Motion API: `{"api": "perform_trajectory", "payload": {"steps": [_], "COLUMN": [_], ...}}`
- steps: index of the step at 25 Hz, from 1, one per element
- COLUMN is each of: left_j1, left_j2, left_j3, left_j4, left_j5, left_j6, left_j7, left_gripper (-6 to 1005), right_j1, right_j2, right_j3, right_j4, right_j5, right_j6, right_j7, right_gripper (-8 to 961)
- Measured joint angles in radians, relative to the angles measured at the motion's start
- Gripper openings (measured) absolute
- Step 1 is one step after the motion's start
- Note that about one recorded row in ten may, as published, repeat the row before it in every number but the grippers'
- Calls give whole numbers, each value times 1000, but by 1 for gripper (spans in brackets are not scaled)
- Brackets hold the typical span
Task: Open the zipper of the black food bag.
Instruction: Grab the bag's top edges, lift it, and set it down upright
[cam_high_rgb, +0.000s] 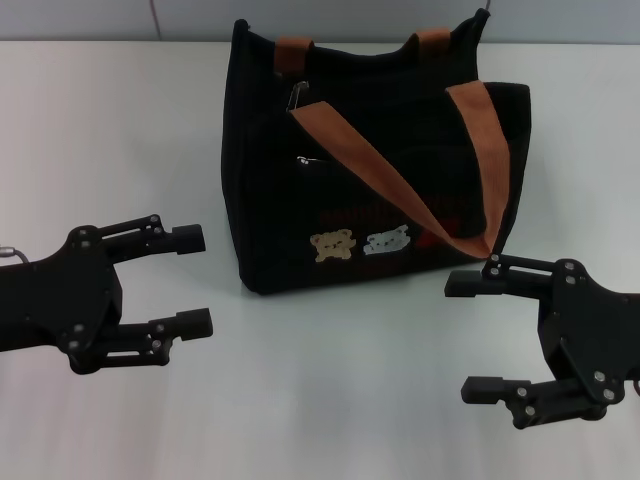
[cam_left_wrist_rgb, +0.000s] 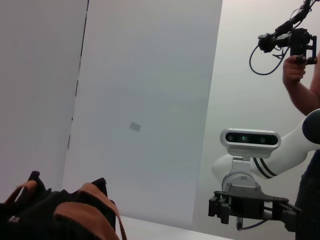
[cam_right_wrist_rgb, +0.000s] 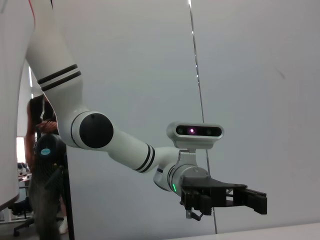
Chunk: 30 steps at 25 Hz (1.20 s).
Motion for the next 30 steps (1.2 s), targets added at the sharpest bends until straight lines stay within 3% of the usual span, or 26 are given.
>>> {"api": "perform_trajectory", "payload": {"steps": [1,20,25,30], "left_j1": [-1,-15,-11,8], "left_j2": [0,-18,-44,-92], "left_j3": [0,2,-8,-42], "left_j4": [0,1,-3,-34], "left_j5": [0,0,-1,-11], "left_j6": [0,-27,-84,-222], "left_j7": [-1,-3,3,52], "left_gripper": [800,797,796,796], "right_j1": [0,-6,-25,-55], "right_j2": [0,9,12,15], "right_j3": [0,0,32,113], "right_j4": [0,-2,1,15], "right_j5": [0,3,26,28], "right_j6": [0,12,24,87], "right_j7": [0,-9,-31,-72], "right_gripper": [825,826,826,826]}}
